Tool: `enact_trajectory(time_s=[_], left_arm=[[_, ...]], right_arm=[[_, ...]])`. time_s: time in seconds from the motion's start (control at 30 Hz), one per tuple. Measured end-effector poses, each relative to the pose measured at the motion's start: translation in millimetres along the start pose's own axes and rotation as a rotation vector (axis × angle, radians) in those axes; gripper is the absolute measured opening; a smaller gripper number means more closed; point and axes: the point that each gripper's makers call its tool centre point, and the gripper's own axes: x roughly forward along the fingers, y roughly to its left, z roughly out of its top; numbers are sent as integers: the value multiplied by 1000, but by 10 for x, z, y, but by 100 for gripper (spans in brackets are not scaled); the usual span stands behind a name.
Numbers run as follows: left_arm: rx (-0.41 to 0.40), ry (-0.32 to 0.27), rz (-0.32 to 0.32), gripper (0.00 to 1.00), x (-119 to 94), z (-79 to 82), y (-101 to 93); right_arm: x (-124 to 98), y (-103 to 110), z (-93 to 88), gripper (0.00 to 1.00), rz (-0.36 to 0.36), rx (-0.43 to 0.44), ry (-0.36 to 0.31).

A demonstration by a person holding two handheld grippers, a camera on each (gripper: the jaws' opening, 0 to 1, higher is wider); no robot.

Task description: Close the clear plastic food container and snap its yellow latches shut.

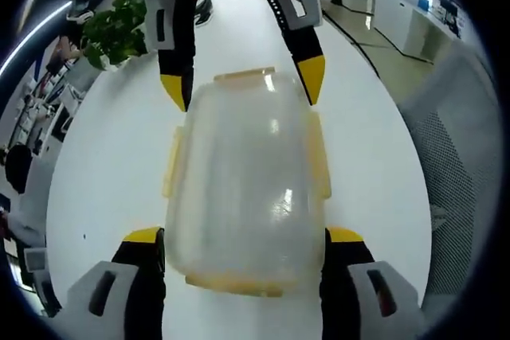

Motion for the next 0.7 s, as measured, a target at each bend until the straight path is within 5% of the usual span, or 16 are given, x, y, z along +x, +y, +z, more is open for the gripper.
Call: enact_trajectory(time_s=[0.7], left_arm=[[-24,-3,15,80,-254,-425,-94]], right_arm=[[125,119,455,72,2,-18,-3]])
